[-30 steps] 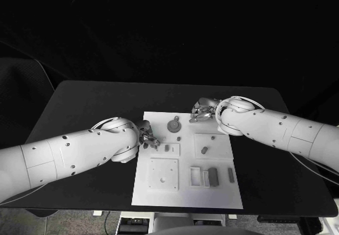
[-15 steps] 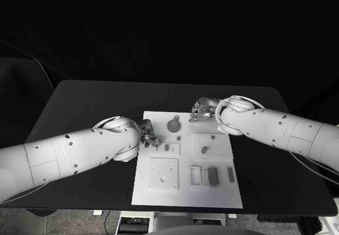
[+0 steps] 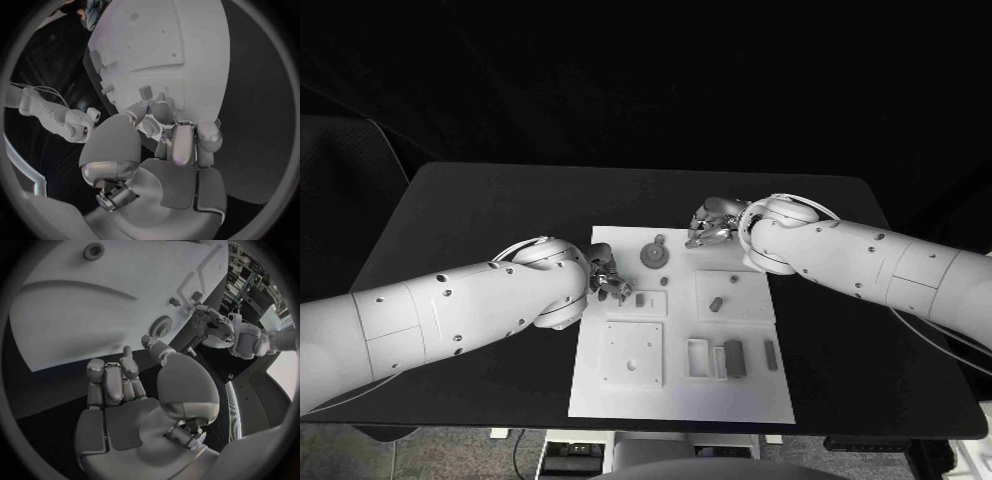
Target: Assemble the parts on the task board
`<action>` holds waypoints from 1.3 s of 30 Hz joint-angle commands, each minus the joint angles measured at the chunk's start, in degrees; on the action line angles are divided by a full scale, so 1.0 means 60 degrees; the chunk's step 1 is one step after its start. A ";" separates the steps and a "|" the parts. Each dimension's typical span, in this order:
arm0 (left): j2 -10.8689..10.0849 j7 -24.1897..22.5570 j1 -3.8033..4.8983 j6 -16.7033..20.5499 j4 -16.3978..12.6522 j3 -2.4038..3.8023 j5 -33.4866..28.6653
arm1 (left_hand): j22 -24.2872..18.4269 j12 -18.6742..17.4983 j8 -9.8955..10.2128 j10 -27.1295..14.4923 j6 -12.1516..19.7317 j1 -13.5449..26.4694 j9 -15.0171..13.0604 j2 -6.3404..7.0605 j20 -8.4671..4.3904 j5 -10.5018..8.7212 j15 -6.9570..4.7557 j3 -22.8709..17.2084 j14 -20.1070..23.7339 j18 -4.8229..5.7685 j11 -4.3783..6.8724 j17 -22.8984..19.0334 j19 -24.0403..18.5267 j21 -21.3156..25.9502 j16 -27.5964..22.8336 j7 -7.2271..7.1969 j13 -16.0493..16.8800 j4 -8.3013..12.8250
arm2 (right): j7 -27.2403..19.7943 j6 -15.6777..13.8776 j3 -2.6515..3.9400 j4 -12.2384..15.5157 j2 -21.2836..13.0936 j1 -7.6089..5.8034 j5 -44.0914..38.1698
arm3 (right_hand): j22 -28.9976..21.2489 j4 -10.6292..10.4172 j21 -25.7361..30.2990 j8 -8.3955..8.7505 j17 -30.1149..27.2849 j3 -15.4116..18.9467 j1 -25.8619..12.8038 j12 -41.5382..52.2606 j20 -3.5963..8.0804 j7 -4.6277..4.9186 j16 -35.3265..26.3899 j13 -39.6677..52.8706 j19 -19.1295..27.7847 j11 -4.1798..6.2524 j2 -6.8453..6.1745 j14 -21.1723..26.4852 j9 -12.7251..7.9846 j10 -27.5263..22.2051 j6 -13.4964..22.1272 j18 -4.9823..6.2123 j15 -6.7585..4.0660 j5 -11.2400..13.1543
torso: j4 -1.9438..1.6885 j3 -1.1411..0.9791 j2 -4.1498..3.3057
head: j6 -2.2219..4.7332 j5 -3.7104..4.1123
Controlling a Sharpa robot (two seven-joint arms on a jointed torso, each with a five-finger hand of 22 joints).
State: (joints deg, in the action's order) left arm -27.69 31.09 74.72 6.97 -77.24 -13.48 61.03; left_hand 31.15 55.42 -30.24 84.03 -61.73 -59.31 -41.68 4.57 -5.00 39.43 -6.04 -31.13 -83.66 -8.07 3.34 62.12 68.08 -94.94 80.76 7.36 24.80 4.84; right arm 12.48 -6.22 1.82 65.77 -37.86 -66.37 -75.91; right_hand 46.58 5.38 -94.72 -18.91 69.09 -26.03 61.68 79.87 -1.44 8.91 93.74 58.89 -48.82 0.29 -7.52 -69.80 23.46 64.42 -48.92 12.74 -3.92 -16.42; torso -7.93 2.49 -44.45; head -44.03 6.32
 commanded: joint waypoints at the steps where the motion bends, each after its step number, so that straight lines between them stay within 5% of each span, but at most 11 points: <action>1: 0.0001 0.0079 -0.0027 -0.0332 0.0011 -0.0017 0.0049 | 0.0015 0.0040 -0.0068 0.0625 -0.2650 -0.0115 -0.0013 -0.0075 -0.0003 0.0051 -0.0241 -0.0492 -0.0657 -0.0995 0.0056 0.0015 0.0081 -0.0677 0.0048 -0.0795 0.0012 0.0456 | -0.0064 0.0094 0.0002 0.0009 -0.0008 0.0004 -0.0033 | -0.0014 0.0002 -0.0152 0.0002 0.0003 -0.0062 -0.0086 0.0062 0.0020 0.0088 0.0030 -0.0010 0.0019 0.0000 -0.0030 0.0009 -0.0016 0.0036 -0.0013 0.0185 -0.0058 -0.0026 | -0.0003 0.0001 0.0002 | -0.0011 0.0001; 17: 0.0001 0.0144 -0.0026 -0.1164 -0.0027 -0.0018 0.0204 | 0.0021 0.0041 -0.0069 0.0610 -0.2627 -0.0083 -0.0014 -0.0041 0.0002 0.0033 -0.0239 -0.0473 -0.0663 -0.0998 0.0052 0.0026 0.0092 -0.0695 0.0059 -0.0788 0.0018 0.0437 | -0.0068 0.0096 0.0002 0.0014 -0.0013 0.0004 -0.0029 | -0.0015 0.0003 -0.0152 0.0002 -0.0005 -0.0063 -0.0087 0.0062 0.0020 0.0088 0.0028 -0.0011 0.0019 0.0001 -0.0030 0.0015 -0.0016 0.0036 -0.0013 0.0186 -0.0059 -0.0026 | -0.0006 0.0012 0.0003 | -0.0048 -0.0001; 31: 0.0028 0.0117 -0.0026 -0.1317 -0.0018 -0.0018 0.0208 | 0.0042 0.0081 -0.0118 0.0548 -0.2544 0.0022 -0.0042 0.0261 0.0020 -0.0278 -0.0235 -0.0330 -0.0657 -0.1034 0.0041 0.0086 0.0109 -0.0765 0.0108 -0.0771 0.0071 0.0418 | -0.0072 0.0094 0.0002 0.0014 -0.0019 0.0005 -0.0021 | -0.0016 0.0002 -0.0153 0.0001 -0.0033 -0.0064 -0.0090 0.0063 0.0020 0.0088 0.0018 -0.0013 0.0019 0.0001 -0.0030 0.0042 -0.0016 0.0035 -0.0014 0.0186 -0.0059 -0.0026 | -0.0002 -0.0003 0.0002 | -0.0052 -0.0004; 39: 0.0047 0.0062 -0.0027 -0.1126 -0.0005 -0.0018 0.0385 | 0.0048 0.0120 -0.0161 0.0559 -0.2557 -0.0039 -0.0064 0.0252 0.0017 -0.0382 -0.0242 -0.0343 -0.0666 -0.1059 0.0056 0.0111 0.0118 -0.0786 0.0135 -0.0790 0.0101 0.0436 | -0.0071 0.0093 0.0002 0.0016 -0.0025 0.0005 -0.0018 | -0.0017 0.0002 -0.0153 0.0001 -0.0023 -0.0065 -0.0091 0.0063 0.0020 0.0088 0.0022 -0.0013 0.0019 0.0001 -0.0029 0.0032 -0.0016 0.0035 -0.0014 0.0186 -0.0059 -0.0026 | 0.0000 0.0001 0.0001 | -0.0051 0.0001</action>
State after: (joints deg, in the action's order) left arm -27.64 31.46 74.95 1.33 -77.23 -13.32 62.70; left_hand 31.37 55.91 -30.81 84.00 -62.56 -59.10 -42.01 5.90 -4.92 37.29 -6.23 -30.98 -83.85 -8.12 3.28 62.69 68.41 -94.94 81.21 6.94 25.31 5.02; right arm 12.46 -6.21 1.82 65.78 -38.00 -66.37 -75.87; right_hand 46.54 5.38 -94.72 -18.90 68.99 -26.03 61.69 79.87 -1.44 8.91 93.74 58.90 -48.82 0.18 -7.52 -69.70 23.46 64.31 -48.92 12.75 -4.02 -16.42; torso -7.93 2.48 -44.44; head -44.37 6.30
